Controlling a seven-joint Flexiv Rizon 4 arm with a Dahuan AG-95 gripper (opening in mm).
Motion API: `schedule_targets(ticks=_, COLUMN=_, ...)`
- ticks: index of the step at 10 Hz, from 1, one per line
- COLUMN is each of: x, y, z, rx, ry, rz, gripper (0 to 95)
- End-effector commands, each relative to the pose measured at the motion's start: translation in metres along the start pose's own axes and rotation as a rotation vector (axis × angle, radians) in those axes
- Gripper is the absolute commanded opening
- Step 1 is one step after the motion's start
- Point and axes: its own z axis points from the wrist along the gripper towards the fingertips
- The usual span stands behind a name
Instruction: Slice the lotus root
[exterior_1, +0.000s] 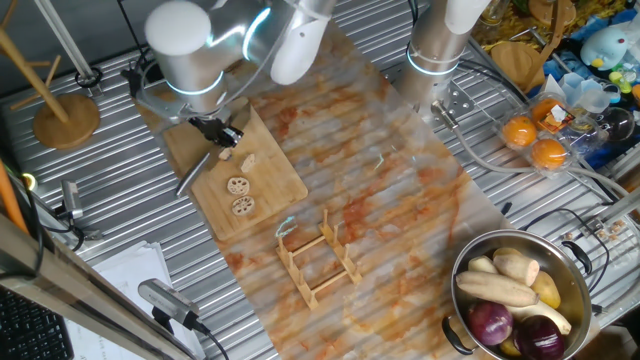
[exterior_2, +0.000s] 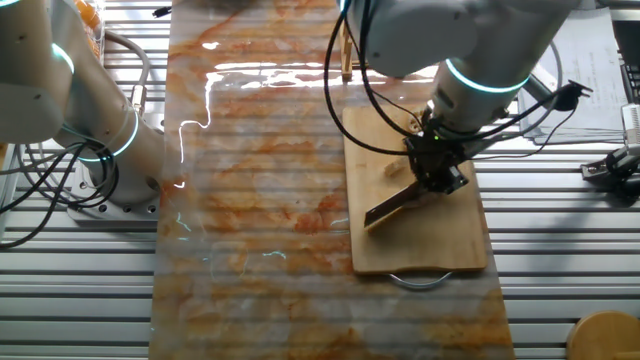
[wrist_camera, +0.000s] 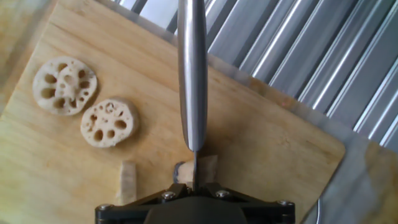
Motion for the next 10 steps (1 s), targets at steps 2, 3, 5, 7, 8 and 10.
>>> schedule_targets(ticks=2, x=-0.021, y=-0.011, z=0.036, rx=-0.057, ry=-0.045, rz=0.012, gripper=0.0)
schedule_targets(ticks=3, x=-0.024, y=-0.013, z=0.033, rx=-0.065, ry=-0.058, rz=0.016, gripper=0.0)
schedule_targets(ticks=5, x=-0.029, y=-0.013, z=0.008, rx=-0.071, ry=-0.058, rz=0.012, gripper=0.0)
schedule_targets(ticks=7, x=-0.019, y=-0.013, z=0.0, rx=-0.076, ry=-0.054, rz=-0.005, gripper=0.0)
schedule_targets(ticks=8, x=0.002, y=-0.011, z=0.001, rx=-0.079, ry=-0.048, rz=-0.021, gripper=0.0)
schedule_targets(ticks=10, x=0.025, y=0.003, z=0.024, rx=-0.049, ry=-0.054, rz=-0.018, gripper=0.0)
